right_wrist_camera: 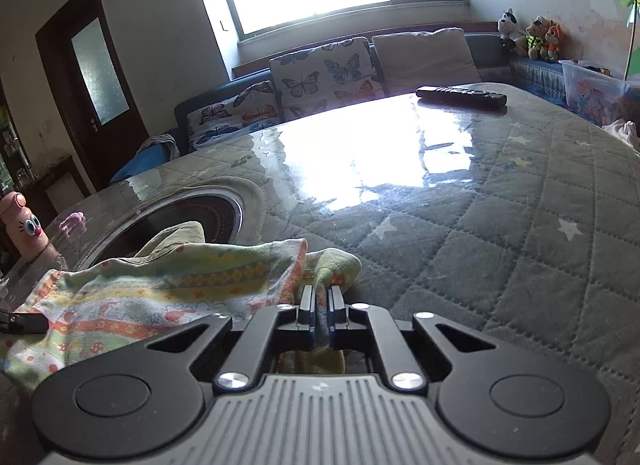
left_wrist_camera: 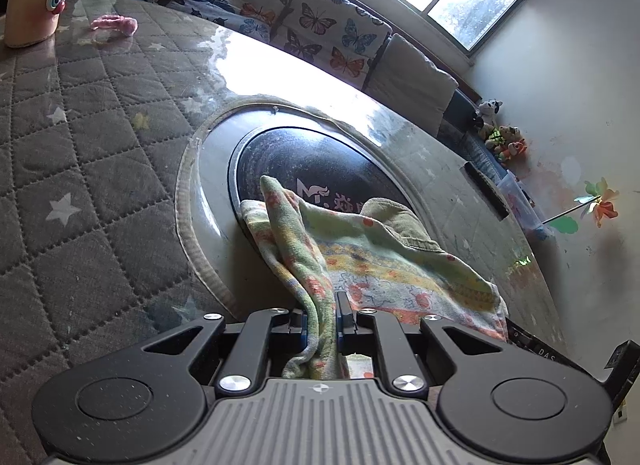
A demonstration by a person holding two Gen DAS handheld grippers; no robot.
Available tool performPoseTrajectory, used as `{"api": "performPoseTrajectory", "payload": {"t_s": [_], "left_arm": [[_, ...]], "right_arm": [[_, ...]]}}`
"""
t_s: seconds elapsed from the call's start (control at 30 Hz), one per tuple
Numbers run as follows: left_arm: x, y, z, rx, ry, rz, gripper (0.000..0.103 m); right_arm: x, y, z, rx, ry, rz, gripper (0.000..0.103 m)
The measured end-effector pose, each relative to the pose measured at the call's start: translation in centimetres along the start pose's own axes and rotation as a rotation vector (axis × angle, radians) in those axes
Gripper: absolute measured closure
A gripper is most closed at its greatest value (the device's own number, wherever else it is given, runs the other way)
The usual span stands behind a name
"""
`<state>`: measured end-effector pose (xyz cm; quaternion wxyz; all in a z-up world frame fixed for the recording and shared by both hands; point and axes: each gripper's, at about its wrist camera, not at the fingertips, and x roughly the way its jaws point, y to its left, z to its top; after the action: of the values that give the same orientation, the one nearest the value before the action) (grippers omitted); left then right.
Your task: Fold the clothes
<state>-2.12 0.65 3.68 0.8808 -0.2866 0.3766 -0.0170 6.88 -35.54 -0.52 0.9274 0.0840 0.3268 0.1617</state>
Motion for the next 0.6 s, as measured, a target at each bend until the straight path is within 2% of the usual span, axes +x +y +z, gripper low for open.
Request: {"api": "performPoseTrajectory", "payload": {"t_s": [0.17, 0.6], "left_arm": [[-0.6, -0.5, 0.5, 0.021, -0.015, -0.037, 0.09], [0.2, -4.1, 2.2, 0.095, -0.01, -0.113, 0.09]], "right_arm": [[-1.8, 0.3, 0.1, 0.012, -0.059, -0.022, 0.1], [-5.6, 1.6, 2.8, -0.035, -0.136, -0.124, 0.101]]}}
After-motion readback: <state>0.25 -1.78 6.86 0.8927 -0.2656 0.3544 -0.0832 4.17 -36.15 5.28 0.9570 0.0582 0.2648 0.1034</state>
